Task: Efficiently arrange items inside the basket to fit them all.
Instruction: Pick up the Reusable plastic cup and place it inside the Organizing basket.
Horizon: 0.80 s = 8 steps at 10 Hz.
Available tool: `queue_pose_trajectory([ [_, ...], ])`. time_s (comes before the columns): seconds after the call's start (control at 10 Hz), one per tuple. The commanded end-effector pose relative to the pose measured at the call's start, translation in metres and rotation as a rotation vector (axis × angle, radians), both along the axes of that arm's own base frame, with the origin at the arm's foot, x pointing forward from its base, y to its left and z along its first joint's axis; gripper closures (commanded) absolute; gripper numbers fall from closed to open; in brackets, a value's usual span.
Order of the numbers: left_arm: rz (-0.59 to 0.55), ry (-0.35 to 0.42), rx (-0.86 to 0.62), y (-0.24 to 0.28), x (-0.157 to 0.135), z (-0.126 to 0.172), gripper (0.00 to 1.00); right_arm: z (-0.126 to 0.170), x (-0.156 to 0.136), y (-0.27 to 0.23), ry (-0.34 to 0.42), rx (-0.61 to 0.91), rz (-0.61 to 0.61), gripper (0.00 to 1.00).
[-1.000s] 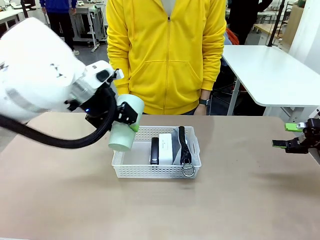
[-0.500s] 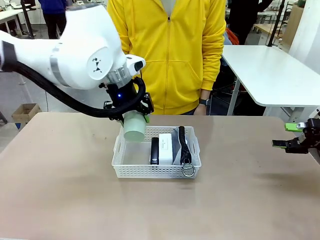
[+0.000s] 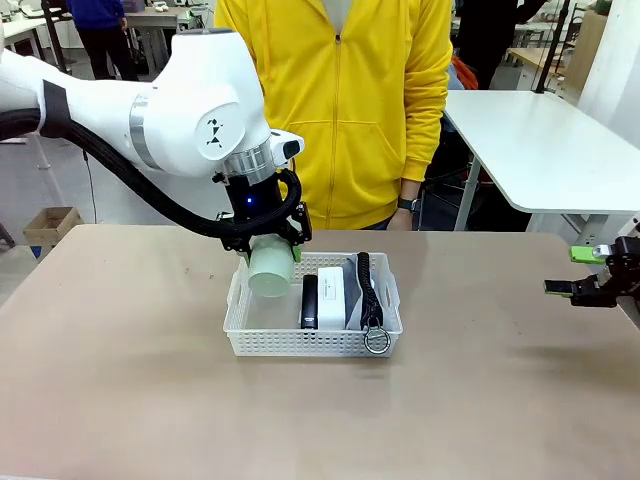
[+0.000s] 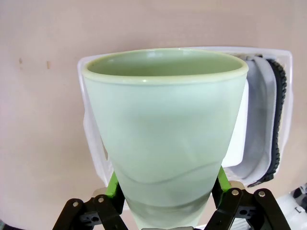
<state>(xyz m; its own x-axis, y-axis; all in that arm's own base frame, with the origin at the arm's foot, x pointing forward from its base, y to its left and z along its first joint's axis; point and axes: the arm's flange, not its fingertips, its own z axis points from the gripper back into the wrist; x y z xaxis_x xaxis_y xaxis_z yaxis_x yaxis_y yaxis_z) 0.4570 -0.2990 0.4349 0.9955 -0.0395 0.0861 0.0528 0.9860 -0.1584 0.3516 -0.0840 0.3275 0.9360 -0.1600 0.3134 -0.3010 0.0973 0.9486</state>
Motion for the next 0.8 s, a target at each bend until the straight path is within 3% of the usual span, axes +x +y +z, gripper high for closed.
queue_pose_trajectory([
  [0.0, 0.006, 0.016, 0.044, -0.003, 0.005, 0.003, 0.16, 0.001, -0.002, 0.001, -0.015, 0.002, -0.003, 0.00],
  [0.2, 0.013, 0.031, 0.048, -0.001, 0.007, -0.004, 0.16, 0.001, -0.002, 0.001, -0.015, 0.002, -0.003, 0.00],
  [0.7, 0.030, 0.098, 0.104, 0.003, 0.019, -0.058, 0.16, 0.001, -0.002, 0.001, -0.015, 0.002, -0.003, 0.00],
])
